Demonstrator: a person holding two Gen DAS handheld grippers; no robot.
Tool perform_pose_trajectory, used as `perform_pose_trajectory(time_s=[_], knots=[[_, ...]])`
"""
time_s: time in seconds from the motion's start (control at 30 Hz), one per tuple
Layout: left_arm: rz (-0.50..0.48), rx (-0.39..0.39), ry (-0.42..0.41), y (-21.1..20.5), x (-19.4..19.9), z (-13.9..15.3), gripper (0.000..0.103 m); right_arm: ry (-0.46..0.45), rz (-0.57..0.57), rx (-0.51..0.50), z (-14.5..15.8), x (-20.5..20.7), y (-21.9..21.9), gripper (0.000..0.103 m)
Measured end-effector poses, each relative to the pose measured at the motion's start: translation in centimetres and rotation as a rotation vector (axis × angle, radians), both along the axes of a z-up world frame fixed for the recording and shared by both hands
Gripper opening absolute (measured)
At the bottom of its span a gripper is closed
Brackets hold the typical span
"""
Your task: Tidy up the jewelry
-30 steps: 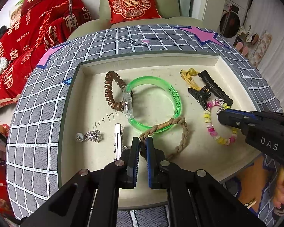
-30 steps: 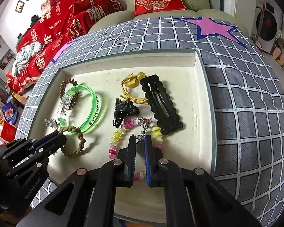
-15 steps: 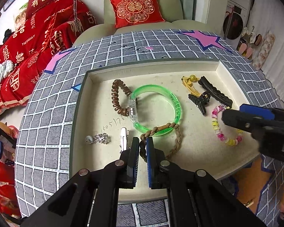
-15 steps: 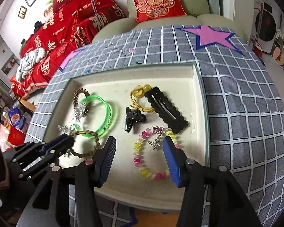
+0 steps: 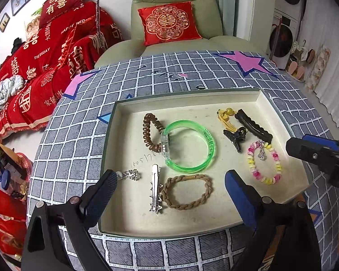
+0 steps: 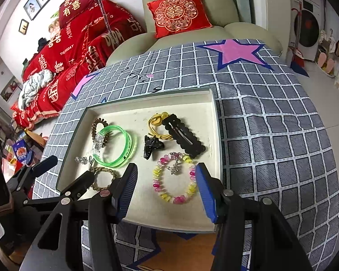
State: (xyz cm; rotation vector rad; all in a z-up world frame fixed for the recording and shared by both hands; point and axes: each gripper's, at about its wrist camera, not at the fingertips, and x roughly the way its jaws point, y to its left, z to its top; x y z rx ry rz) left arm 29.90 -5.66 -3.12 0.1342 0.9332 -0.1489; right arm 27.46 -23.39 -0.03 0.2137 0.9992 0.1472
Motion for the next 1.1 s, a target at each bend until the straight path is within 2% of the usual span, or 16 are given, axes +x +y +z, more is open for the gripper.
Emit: perform_pose_trajectory(time_s=[0.03,0.1,0.13,0.17,0.3,0.47,0.6,0.67,0.9,1.1], knots=[[0.003,0.001,-0.001,0.1,-0.1,0.0,0.102,-0.001,0.003,-0.002,0.1,-0.1,0.0,0.058],[0.013,0.014,-0.003,0.3,-0.2,0.0,0.103,0.0,0.008,-0.007,0.2,-0.3,0.1,0.066],[0.017,0.018,-0.001,0.3,-0.3,-0.1,0.103,0.0,0.009,-0.007,0.2,-0.4,0.1,0.075],[0.021,0.019,0.0,0.4,-0.5,-0.2,0.103,0.0,0.009,-0.006,0.2,-0.5,0.1,0.081],[0.03,0.014,0.01,0.8,-1.1,-0.4,0.103,0.005,0.009,-0.01,0.3,-0.8,0.3,0.081],[0.035,0.041,0.006,0.8,-1.9,-0.2,0.103,0.03,0.019,-0.039,-0.1,-1.1,0.8,0.088],[0.047,0.022,0.01,1.3,-2.6,0.0,0.103,0.045,0.026,-0.07,-0.3,-1.4,1.4,0.091],[0.043,0.021,0.006,1.4,-3.0,0.0,0.103,0.047,0.028,-0.068,-0.3,-1.5,1.5,0.103],[0.042,0.006,0.016,2.0,-4.4,0.0,0.103,0.031,0.031,-0.077,0.2,-2.6,2.0,0.103],[0.047,0.015,0.034,2.3,-5.5,-0.1,0.103,0.072,0.049,-0.115,-0.3,-3.2,2.5,0.103]])
